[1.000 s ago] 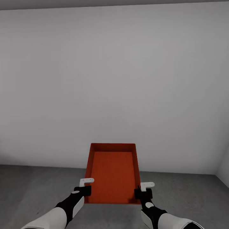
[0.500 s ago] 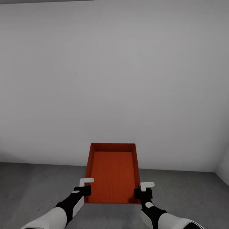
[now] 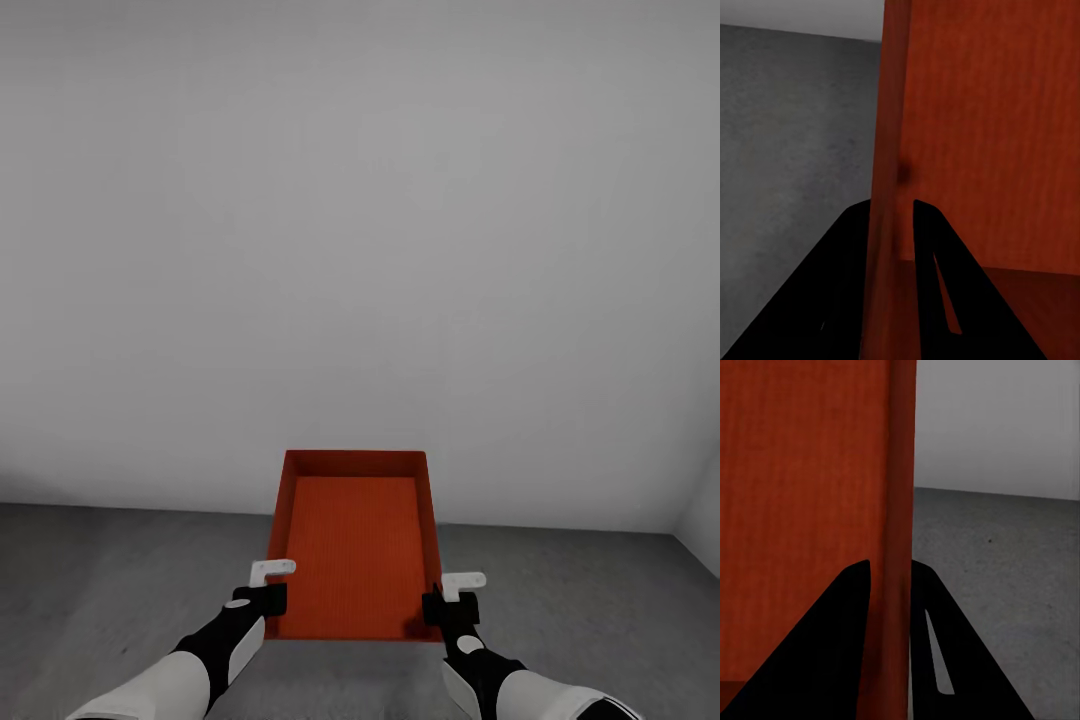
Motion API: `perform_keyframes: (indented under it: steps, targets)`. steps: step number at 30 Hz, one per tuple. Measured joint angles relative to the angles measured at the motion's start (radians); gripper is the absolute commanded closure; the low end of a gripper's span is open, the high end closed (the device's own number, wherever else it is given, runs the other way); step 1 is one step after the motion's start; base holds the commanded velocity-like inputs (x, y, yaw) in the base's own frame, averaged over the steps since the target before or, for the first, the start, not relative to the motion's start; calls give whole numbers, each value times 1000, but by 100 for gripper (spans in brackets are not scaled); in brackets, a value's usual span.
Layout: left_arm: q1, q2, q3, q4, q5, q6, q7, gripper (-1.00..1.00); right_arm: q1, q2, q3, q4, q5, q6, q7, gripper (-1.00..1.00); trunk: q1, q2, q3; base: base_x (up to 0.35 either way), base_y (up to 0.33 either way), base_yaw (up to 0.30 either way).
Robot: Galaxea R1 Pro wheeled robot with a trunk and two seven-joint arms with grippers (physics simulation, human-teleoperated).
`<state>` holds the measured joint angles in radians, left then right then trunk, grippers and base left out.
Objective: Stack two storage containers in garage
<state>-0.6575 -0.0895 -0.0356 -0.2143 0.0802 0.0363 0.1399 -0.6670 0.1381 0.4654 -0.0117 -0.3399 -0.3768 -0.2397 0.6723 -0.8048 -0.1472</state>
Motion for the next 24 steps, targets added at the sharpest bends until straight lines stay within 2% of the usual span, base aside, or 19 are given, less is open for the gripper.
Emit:
perform_keyframes:
  steps: [11, 24]
  targets:
    - [0, -1, 3, 3, -3, -3, 0, 100, 0, 0, 3, 0, -3, -1, -1, 100, 0, 0, -18, 0, 0, 0]
    - [0, -1, 4, 3, -4, -2, 0, 100, 1, 0, 3, 1, -3, -1, -1, 100, 50, -91, -79, 0, 0, 0]
